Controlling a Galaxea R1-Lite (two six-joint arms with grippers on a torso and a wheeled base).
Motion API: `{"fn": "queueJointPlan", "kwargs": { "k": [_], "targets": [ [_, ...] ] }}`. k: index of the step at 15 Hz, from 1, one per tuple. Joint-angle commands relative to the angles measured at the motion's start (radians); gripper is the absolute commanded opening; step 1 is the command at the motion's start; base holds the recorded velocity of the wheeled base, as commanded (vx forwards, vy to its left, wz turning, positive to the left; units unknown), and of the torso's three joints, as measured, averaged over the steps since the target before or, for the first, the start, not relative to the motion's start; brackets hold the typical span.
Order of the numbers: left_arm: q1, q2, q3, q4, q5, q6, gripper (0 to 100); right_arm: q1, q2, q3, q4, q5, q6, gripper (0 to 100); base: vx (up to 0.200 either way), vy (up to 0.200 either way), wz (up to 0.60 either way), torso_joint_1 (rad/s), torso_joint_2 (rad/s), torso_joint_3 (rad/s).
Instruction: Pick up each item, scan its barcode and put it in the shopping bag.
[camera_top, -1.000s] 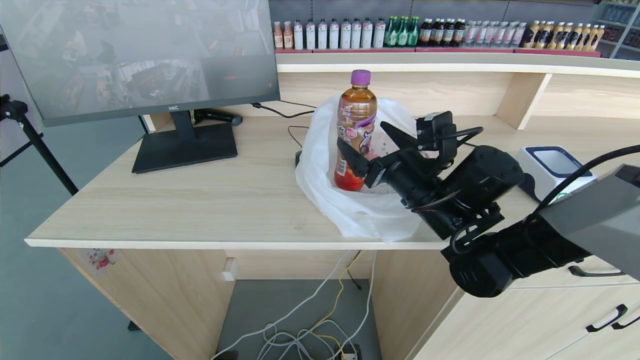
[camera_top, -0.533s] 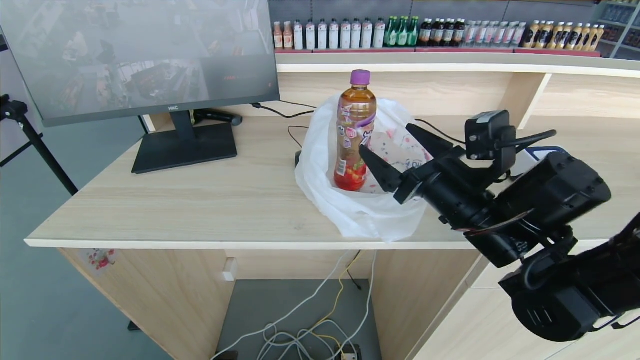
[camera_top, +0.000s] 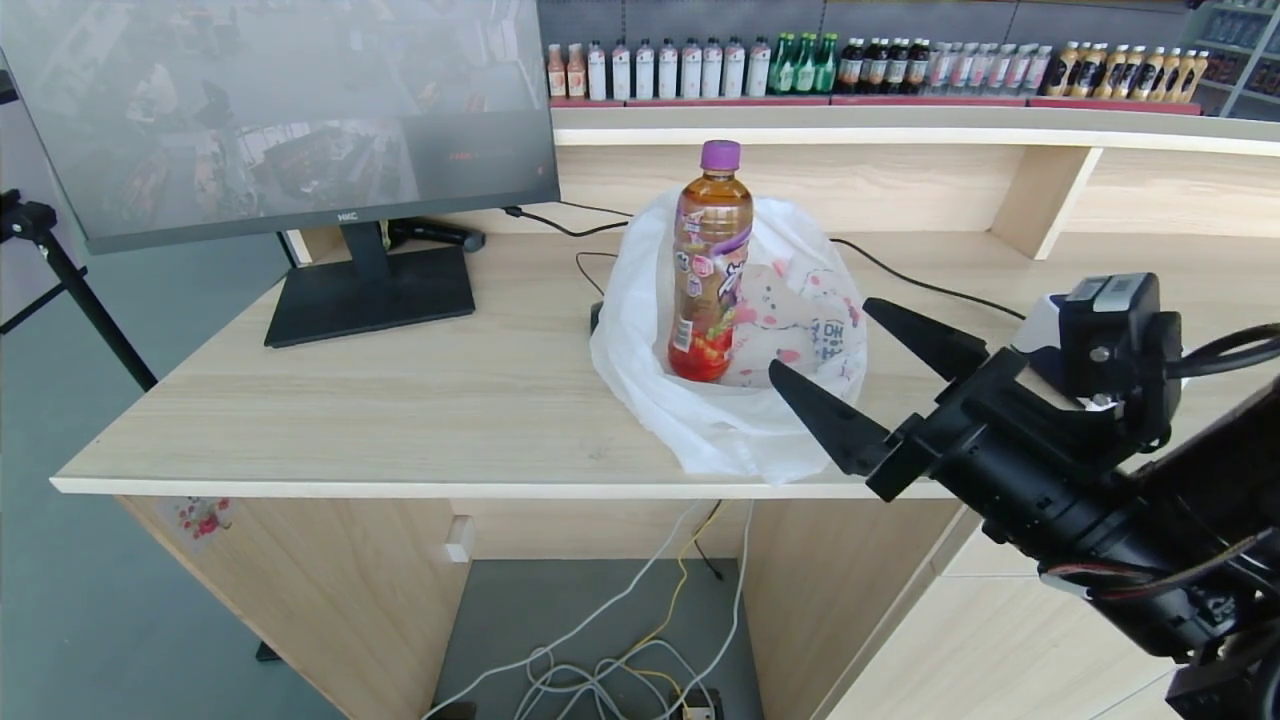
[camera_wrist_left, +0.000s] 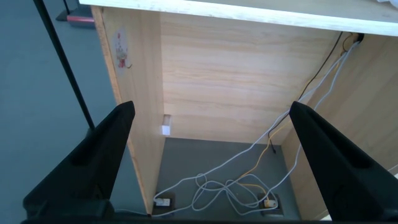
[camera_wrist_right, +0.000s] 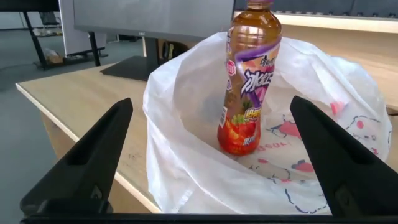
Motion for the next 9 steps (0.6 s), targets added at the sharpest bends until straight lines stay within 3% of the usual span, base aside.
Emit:
{"fn": "queueJointPlan", "kwargs": {
  "k": [1,6,7,9],
  "targets": [
    [-0.001,0.000,0.000,0.000,0.000,-0.001,100,0.002,-0.085,0.076,-0.002,0.000,-0.001,100,0.000,0.000,0.00,0.000,0.00,0.000],
    [0.000,0.000,0.000,0.000,0.000,-0.006,100,0.002,-0.102,0.086,-0.002,0.000,-0.001,100,0.000,0.000,0.00,0.000,0.00,0.000],
    [0.000,0.000,0.000,0.000,0.000,-0.006,100,0.000,-0.108,0.085,-0.002,0.000,-0.001,100,-0.200,0.000,0.00,-0.002,0.00,0.007],
    [-0.001,0.000,0.000,0.000,0.000,-0.006,100,0.000,-0.117,0.091,-0.002,0.000,-0.001,100,0.000,0.000,0.00,0.000,0.00,0.000]
  ]
}}
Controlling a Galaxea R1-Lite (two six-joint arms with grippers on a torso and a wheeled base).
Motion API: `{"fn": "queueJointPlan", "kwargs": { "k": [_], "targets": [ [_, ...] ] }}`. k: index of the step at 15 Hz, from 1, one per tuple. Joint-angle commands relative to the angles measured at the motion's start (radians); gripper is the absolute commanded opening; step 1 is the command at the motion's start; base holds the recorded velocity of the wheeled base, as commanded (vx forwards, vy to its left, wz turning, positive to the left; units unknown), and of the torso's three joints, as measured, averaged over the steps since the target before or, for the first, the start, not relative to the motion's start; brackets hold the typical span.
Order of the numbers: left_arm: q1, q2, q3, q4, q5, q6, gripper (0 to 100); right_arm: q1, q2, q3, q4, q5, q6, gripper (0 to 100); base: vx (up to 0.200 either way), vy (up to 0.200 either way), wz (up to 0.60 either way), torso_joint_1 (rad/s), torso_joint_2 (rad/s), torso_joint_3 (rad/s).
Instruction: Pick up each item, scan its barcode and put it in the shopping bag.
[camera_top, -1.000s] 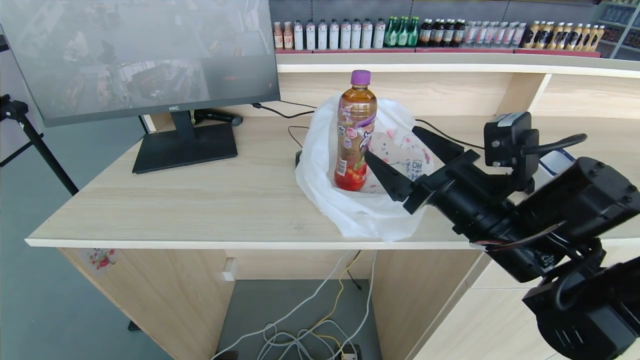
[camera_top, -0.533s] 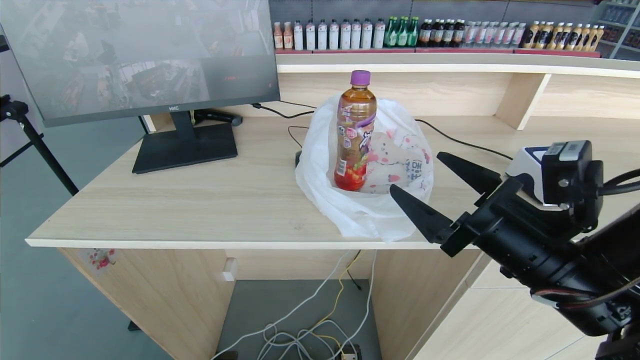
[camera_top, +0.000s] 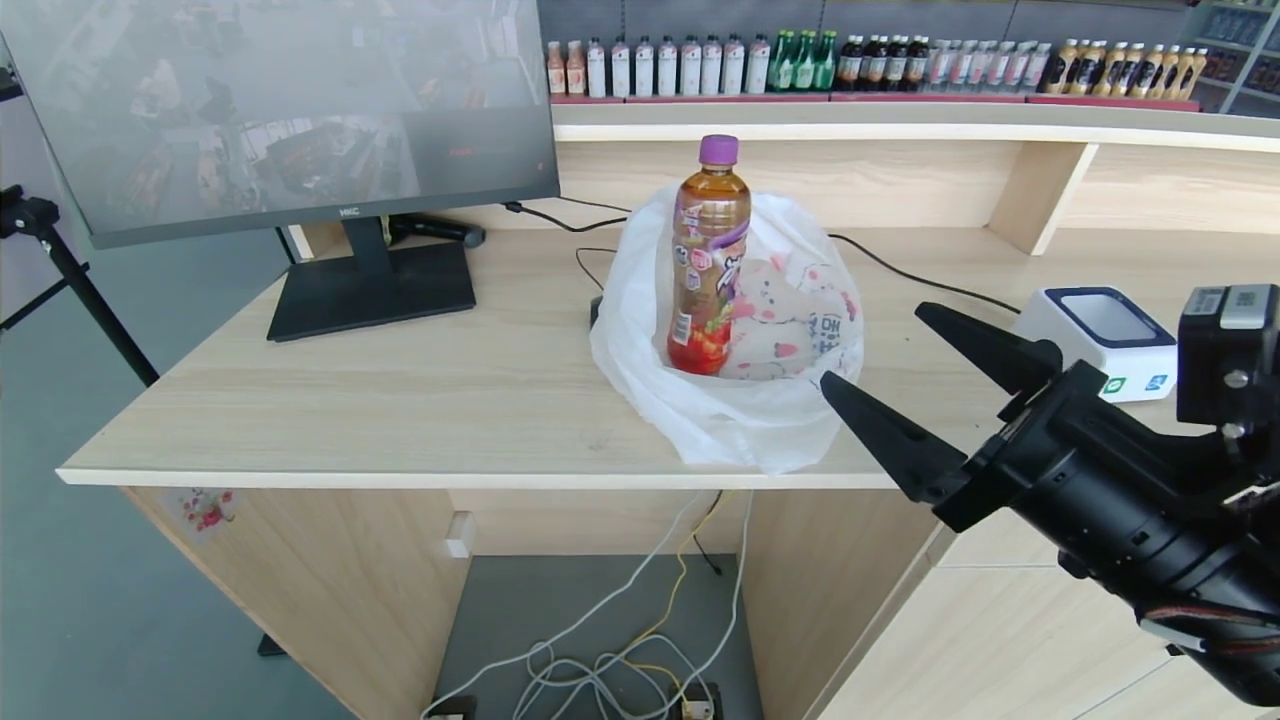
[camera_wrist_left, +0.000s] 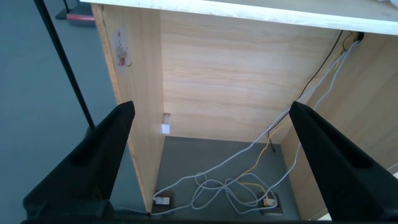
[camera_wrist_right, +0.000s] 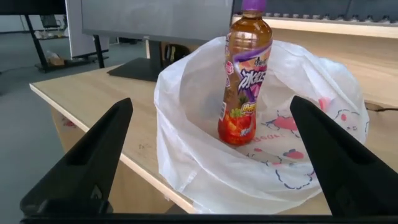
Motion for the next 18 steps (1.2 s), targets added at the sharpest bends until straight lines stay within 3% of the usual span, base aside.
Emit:
{"fn": "queueJointPlan", "kwargs": {
  "k": [1,3,18],
  "targets": [
    [0.000,0.000,0.000,0.000,0.000,-0.001,100,-0.001,-0.006,-0.001,-0.003,0.001,-0.001,100,0.000,0.000,0.00,0.000,0.00,0.000],
    [0.000,0.000,0.000,0.000,0.000,-0.001,100,0.000,-0.006,-0.001,-0.003,0.001,-0.001,100,0.000,0.000,0.00,0.000,0.00,0.000],
    [0.000,0.000,0.000,0.000,0.000,-0.010,100,-0.043,0.032,-0.047,-0.003,0.001,-0.001,100,0.000,-0.200,0.00,0.004,0.00,0.002]
  ]
}}
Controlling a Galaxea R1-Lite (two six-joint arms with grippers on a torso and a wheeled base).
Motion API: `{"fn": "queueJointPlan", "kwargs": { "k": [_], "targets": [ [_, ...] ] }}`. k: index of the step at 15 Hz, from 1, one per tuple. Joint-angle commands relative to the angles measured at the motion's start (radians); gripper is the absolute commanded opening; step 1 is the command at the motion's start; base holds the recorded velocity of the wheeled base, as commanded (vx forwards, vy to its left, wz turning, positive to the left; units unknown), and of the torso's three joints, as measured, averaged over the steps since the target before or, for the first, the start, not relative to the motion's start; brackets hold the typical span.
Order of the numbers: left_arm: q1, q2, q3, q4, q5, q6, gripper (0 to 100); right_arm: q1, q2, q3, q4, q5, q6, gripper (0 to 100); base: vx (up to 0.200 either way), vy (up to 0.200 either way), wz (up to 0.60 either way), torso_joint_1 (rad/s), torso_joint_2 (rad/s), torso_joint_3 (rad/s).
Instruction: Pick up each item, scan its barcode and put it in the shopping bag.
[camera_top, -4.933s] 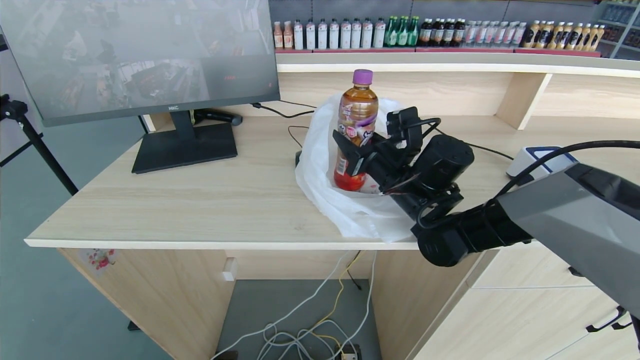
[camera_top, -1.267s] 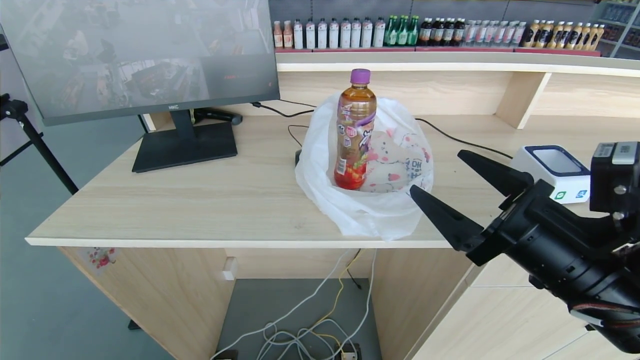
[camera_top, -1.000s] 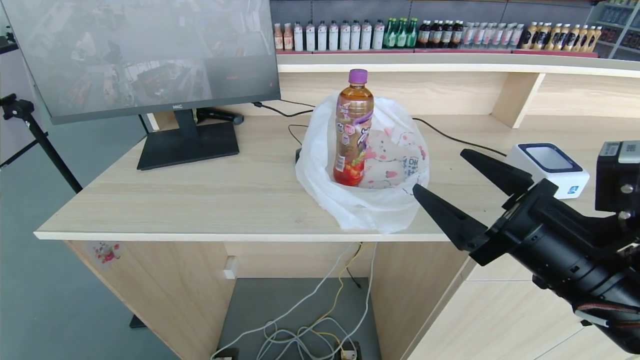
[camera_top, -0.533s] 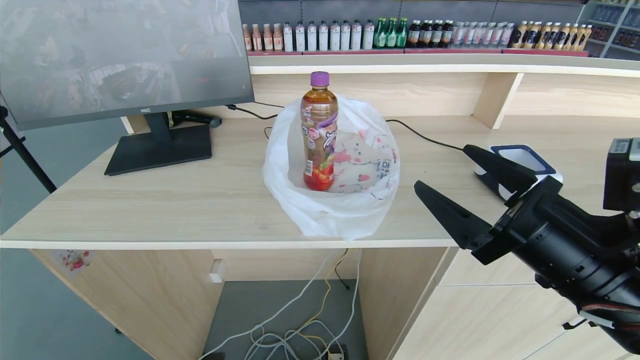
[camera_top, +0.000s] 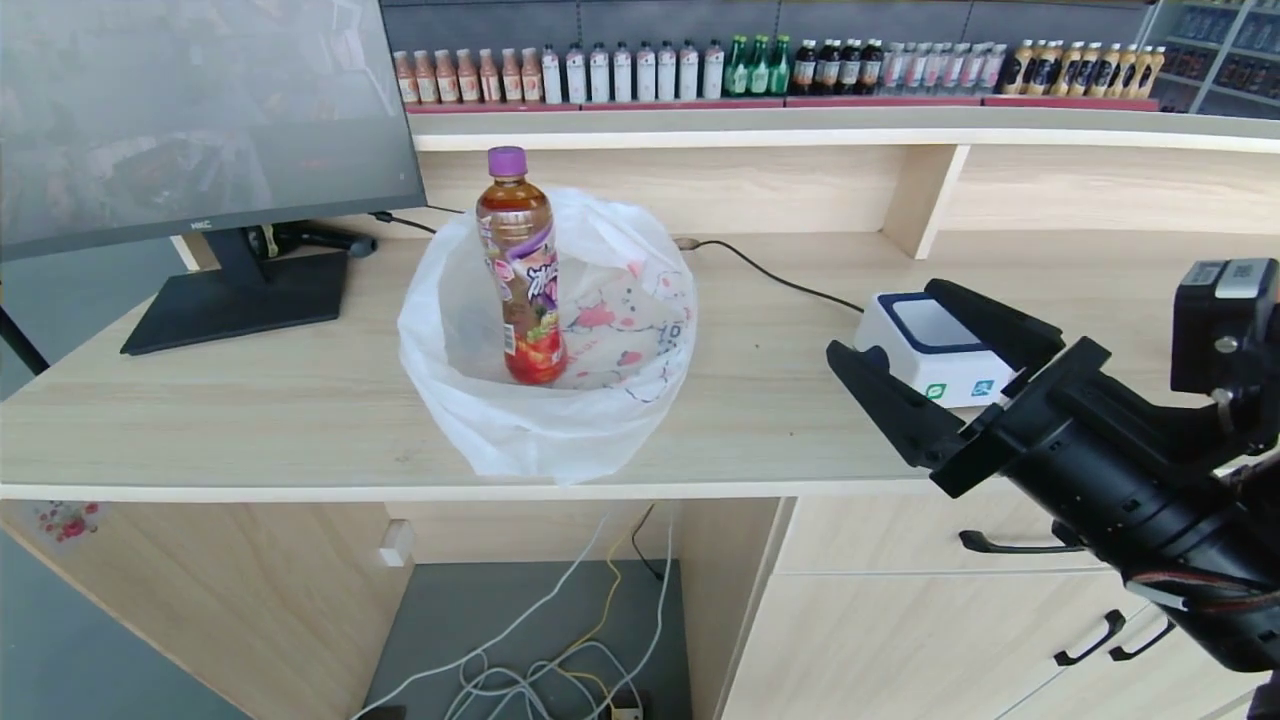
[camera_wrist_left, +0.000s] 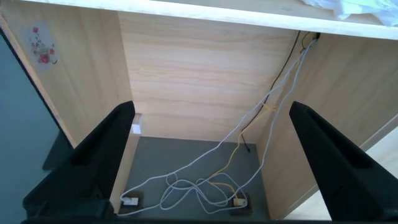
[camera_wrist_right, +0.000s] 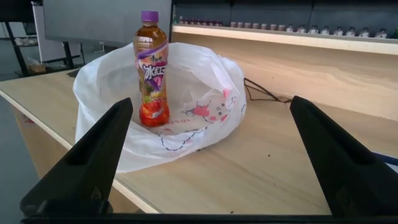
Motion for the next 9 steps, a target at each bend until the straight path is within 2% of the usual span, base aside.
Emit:
{"fn": "queueJointPlan", "kwargs": {
  "k": [1,5,9],
  "targets": [
    [0.000,0.000,0.000,0.000,0.000,0.000,100,-0.010,0.004,0.007,-0.001,0.001,-0.001,100,0.000,-0.200,0.00,0.002,0.00,-0.007],
    [0.000,0.000,0.000,0.000,0.002,-0.002,100,-0.022,-0.047,0.071,-0.001,0.001,0.002,100,0.000,-0.200,0.00,0.001,0.00,0.004],
    [0.000,0.000,0.000,0.000,0.000,-0.002,100,-0.040,-0.071,0.074,-0.001,0.001,0.002,100,0.000,-0.200,0.00,0.004,0.00,0.000]
  ]
}}
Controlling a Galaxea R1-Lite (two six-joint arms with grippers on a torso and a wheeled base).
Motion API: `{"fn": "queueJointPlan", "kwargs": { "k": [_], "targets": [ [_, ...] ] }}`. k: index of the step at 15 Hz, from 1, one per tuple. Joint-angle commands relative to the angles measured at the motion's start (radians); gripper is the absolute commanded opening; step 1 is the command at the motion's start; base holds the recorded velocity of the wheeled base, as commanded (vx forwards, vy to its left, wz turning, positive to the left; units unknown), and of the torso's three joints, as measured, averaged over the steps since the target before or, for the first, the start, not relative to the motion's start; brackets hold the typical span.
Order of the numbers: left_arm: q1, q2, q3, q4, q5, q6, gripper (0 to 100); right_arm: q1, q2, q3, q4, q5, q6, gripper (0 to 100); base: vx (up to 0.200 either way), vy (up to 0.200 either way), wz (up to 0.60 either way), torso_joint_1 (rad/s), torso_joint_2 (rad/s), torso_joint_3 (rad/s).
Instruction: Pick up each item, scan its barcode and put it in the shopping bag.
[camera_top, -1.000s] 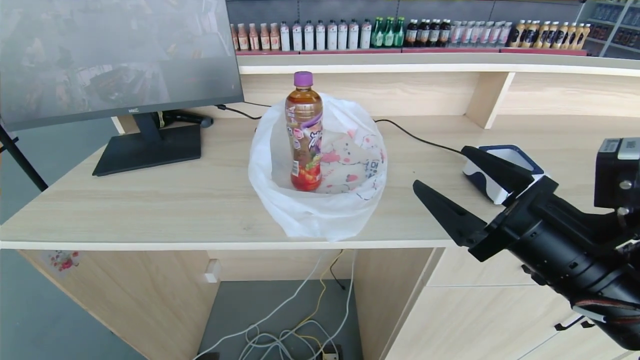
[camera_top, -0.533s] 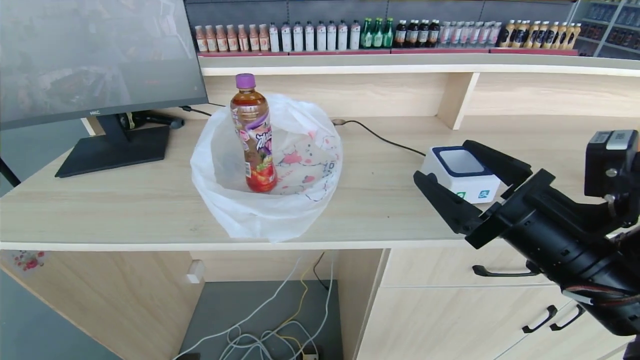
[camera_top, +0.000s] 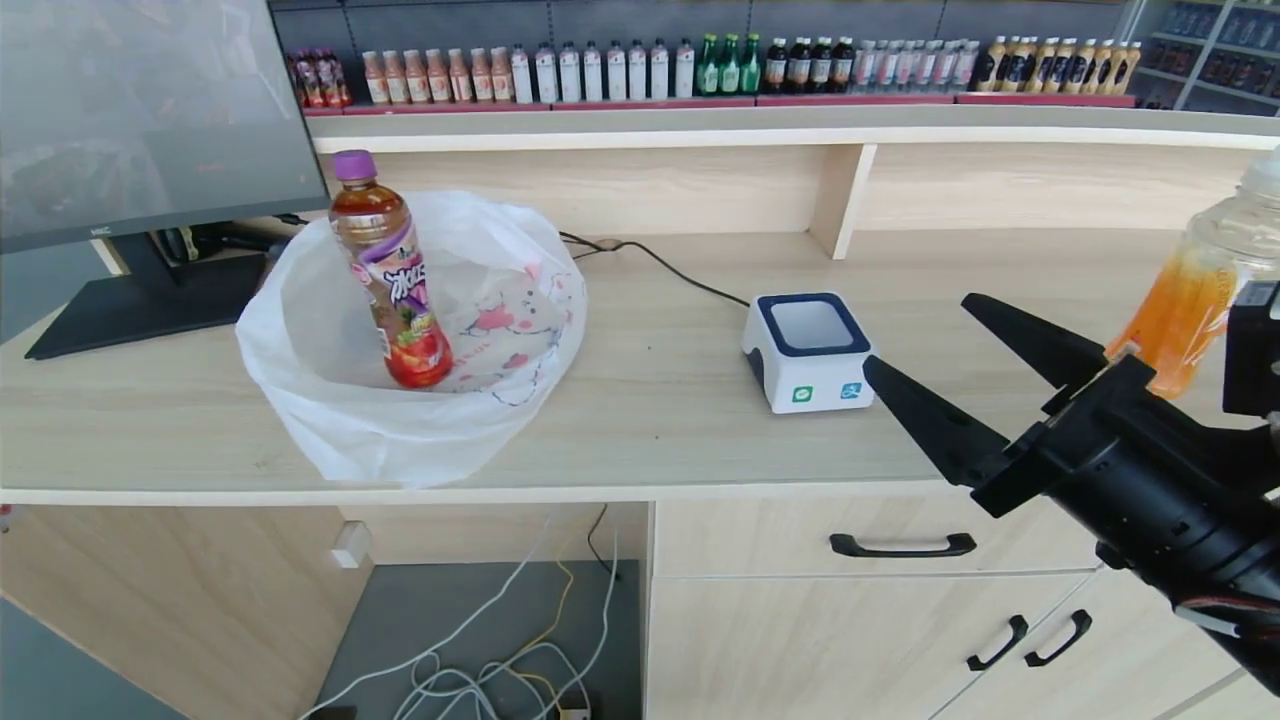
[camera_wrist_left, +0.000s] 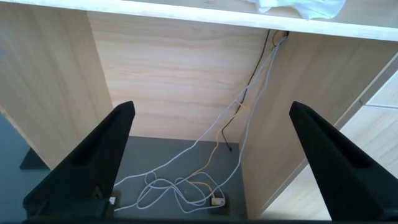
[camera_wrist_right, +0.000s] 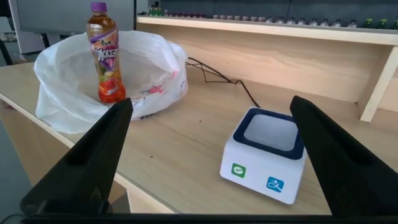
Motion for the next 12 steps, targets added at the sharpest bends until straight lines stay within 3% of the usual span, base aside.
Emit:
{"fn": "queueJointPlan", "kwargs": {
  "k": [1,12],
  "targets": [
    [0.000,0.000,0.000,0.000,0.000,0.000,100,-0.013,-0.021,0.009,0.000,0.000,0.000,100,0.000,-0.200,0.00,0.007,0.01,0.002],
    [0.000,0.000,0.000,0.000,0.000,0.000,100,-0.109,-0.017,0.059,0.000,0.000,0.000,100,0.000,-0.200,0.00,0.003,0.00,0.003]
  ]
}}
